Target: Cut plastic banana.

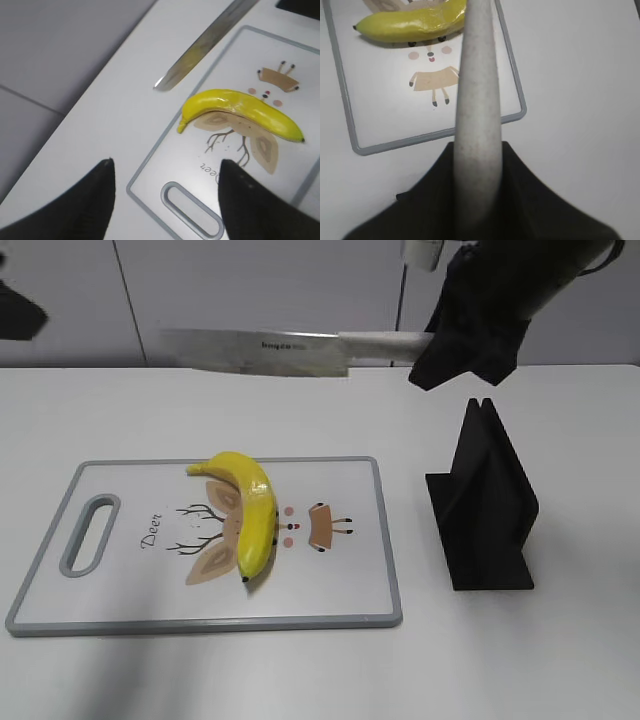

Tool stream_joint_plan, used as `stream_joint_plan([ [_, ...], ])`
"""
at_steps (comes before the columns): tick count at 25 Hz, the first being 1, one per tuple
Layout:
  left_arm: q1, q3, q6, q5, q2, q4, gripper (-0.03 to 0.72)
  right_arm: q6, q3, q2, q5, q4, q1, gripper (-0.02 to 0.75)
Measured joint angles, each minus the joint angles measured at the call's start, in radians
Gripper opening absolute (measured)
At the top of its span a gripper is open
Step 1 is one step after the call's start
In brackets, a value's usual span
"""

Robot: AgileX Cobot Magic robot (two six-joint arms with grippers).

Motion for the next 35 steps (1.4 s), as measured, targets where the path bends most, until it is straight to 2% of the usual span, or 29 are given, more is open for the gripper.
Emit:
stream_joint_plan([
  [2,-0.052,-0.067,0.066,0.054,0.093,0.000,0.619,-0.047,-0.029,0.041,0.022,0.002,0.009,0.162],
  [5,-0.089,-0.166,0.137,0.145,0.219,-0.002,0.608,-0.110,-0.084,0.095,0.060,0.004,0.032,0.162],
  [10,-0.097,-0.296,0.186,0.272,0.415,-0.001,0.577,-0.174,-0.142,0.160,0.073,0.109,0.056,0.162],
  [16,-0.097,-0.311,0.198,0.232,0.522,0.001,0.546,-0.195,-0.143,0.163,0.074,0.120,0.057,0.162],
  [18,-0.097,-0.312,0.199,0.197,0.531,0.001,0.495,-0.196,-0.143,0.163,0.077,0.114,0.057,0.162],
  [20,-0.097,-0.312,0.199,0.175,0.534,0.001,0.404,-0.196,-0.143,0.163,0.080,0.109,0.057,0.162],
  [22,-0.097,-0.312,0.200,0.177,0.534,0.001,0.271,-0.196,-0.145,0.163,0.079,0.106,0.057,0.162],
  [24,-0.099,-0.312,0.201,0.190,0.536,0.001,0.102,-0.195,-0.145,0.164,0.074,0.103,0.057,0.162],
  [25,-0.099,-0.312,0.202,0.196,0.537,0.001,0.066,-0.195,-0.145,0.166,0.072,0.101,0.057,0.162],
  [28,-0.103,-0.310,0.217,0.201,0.544,0.008,0.027,-0.202,-0.147,0.181,0.071,0.098,0.057,0.162],
  [35,-0.104,-0.257,0.219,0.112,0.588,-0.004,0.022,-0.192,-0.153,0.238,0.061,0.062,0.057,0.162],
])
